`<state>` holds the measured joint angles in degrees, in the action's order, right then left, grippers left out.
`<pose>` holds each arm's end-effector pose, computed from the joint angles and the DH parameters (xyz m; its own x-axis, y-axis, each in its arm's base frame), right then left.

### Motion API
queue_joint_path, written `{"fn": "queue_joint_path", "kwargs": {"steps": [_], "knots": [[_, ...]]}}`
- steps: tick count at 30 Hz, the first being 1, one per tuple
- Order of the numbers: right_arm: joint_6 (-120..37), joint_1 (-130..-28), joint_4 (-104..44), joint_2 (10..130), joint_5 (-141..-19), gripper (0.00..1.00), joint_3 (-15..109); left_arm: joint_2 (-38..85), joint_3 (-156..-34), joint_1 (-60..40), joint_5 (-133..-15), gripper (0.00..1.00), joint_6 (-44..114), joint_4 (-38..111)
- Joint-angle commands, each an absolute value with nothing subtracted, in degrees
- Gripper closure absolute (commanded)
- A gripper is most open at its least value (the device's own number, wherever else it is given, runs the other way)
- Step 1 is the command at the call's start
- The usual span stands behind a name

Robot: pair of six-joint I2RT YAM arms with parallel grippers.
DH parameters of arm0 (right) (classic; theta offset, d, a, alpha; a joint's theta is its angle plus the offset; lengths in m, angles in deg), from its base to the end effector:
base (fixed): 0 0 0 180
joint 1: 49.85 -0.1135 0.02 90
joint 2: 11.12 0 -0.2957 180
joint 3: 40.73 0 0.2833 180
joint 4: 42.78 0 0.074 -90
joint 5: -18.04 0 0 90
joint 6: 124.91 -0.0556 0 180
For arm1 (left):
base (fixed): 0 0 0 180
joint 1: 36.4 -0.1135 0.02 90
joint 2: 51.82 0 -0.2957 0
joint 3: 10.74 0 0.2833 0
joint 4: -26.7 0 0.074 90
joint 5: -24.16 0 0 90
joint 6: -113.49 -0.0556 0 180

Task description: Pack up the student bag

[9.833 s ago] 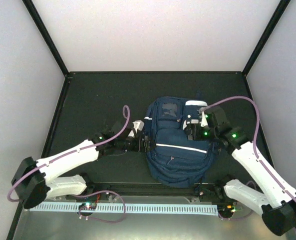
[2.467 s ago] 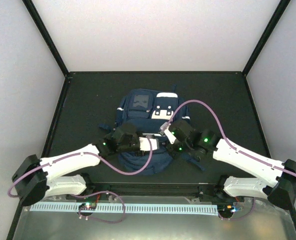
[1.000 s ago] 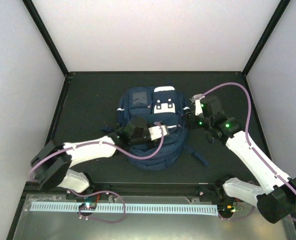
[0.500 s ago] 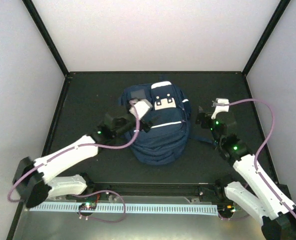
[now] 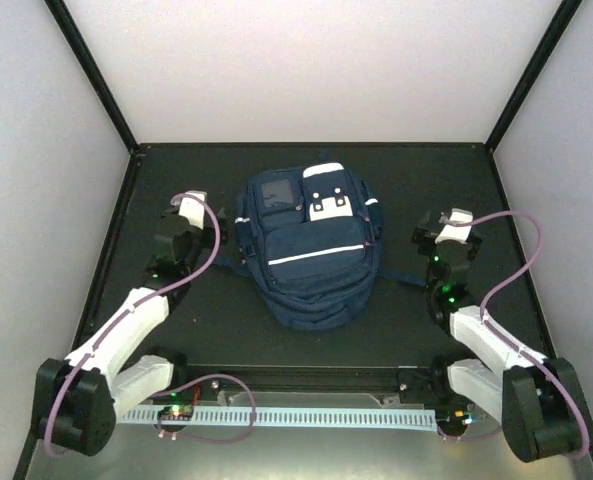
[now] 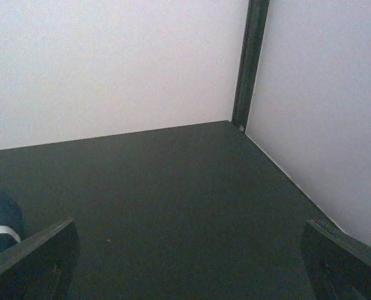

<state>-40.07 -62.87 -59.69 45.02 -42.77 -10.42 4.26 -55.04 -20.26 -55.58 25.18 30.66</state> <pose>0.2315 0.0257 0.2166 -0.1259 0.0515 -0.9907 0.2852 0.9584 0.0135 0.2489 -0.0617 0.2661 -0.2637 0.0461 -0.9635 0.1011 0.9947 0.0199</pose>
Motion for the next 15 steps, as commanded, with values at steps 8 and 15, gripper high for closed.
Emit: {"fn": "queue_joint_path", "kwargs": {"steps": [8, 15], "knots": [[-33.6, -57.0, -87.5, 57.6, -61.1, 0.01, -17.4, 14.4, -46.1, -30.8, -56.8, 0.01, 22.5, 7.0], [-33.7, -53.7, -96.3, 67.3, -64.3, 0.01, -17.0, 18.9, -42.6, -32.5, -60.8, 0.01, 16.9, -3.3]]}}
